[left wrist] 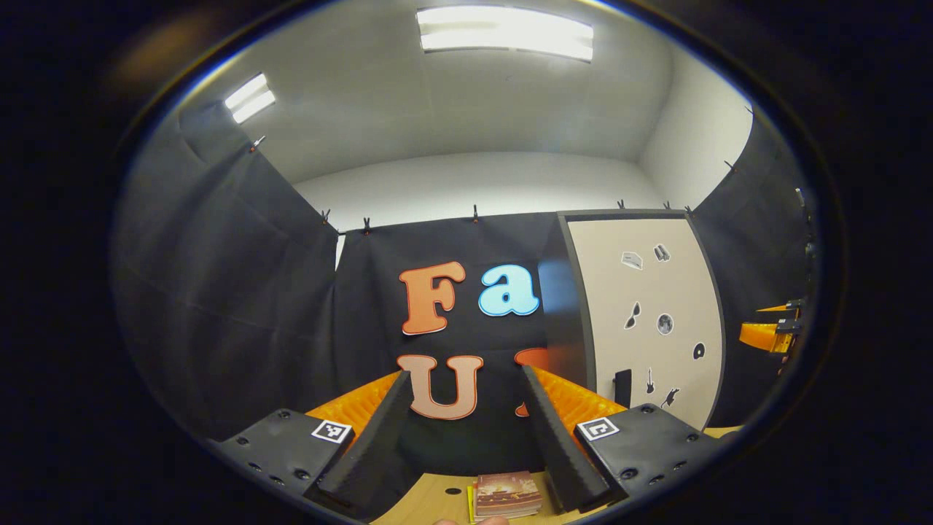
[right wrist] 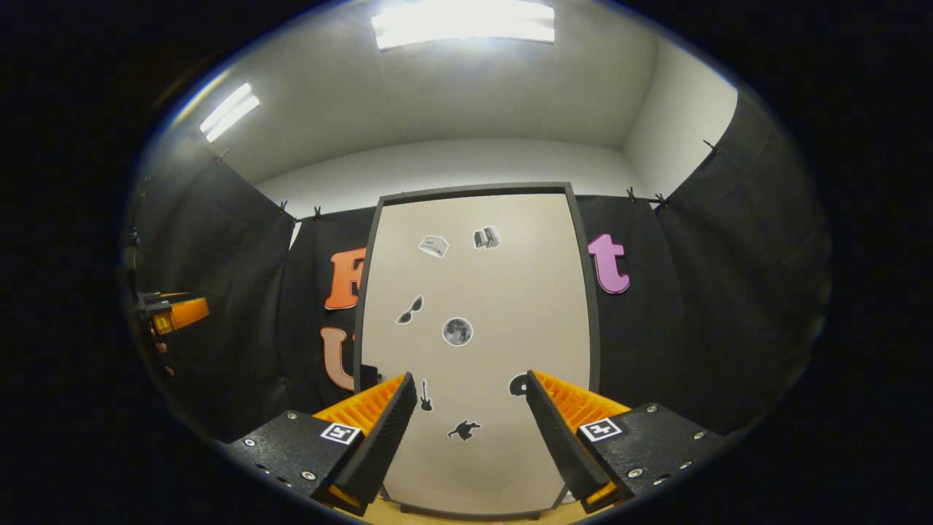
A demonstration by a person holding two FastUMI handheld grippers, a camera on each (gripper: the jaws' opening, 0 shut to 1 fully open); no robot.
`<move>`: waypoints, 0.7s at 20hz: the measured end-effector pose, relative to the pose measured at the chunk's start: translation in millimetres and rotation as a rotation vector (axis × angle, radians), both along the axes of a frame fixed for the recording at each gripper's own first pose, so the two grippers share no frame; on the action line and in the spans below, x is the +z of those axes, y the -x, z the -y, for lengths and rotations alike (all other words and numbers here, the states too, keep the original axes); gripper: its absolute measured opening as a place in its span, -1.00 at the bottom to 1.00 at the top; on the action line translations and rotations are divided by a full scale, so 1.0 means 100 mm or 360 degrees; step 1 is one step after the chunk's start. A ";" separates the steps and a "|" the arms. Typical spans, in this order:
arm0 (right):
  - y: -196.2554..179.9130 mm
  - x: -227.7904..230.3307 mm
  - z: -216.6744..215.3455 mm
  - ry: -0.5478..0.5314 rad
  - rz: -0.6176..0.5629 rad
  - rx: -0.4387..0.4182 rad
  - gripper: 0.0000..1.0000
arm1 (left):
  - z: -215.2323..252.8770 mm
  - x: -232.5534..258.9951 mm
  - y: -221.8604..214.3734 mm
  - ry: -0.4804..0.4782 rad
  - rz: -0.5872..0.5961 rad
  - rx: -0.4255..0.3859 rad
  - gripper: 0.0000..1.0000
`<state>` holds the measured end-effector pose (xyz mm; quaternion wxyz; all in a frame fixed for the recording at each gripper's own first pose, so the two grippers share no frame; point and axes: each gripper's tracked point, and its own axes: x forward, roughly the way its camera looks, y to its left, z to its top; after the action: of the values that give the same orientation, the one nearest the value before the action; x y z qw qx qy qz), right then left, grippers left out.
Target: Open the cabinet door with the right hand, grasp the bottle in the cabinet with the left hand and place it on the coaster, then close the cabinet door with the right hand.
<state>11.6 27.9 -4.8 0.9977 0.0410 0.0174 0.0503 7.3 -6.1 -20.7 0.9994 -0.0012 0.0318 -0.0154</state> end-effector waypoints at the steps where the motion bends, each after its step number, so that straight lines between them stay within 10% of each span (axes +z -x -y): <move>1: 0.00 -0.02 -0.03 -0.0001 -0.0006 0.0011 0.94 | 0.02 -0.01 0.01 -0.0002 -0.0014 -0.0004 0.93; 14: -0.23 -0.67 -0.88 -0.0057 -0.0298 0.0298 0.86 | -0.27 -0.44 0.14 -0.0066 -0.0136 0.0063 0.93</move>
<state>34.8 116.3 -72.2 0.9818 0.0617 0.1132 0.1394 -6.3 21.3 -64.5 0.9970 0.0183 0.0746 0.0051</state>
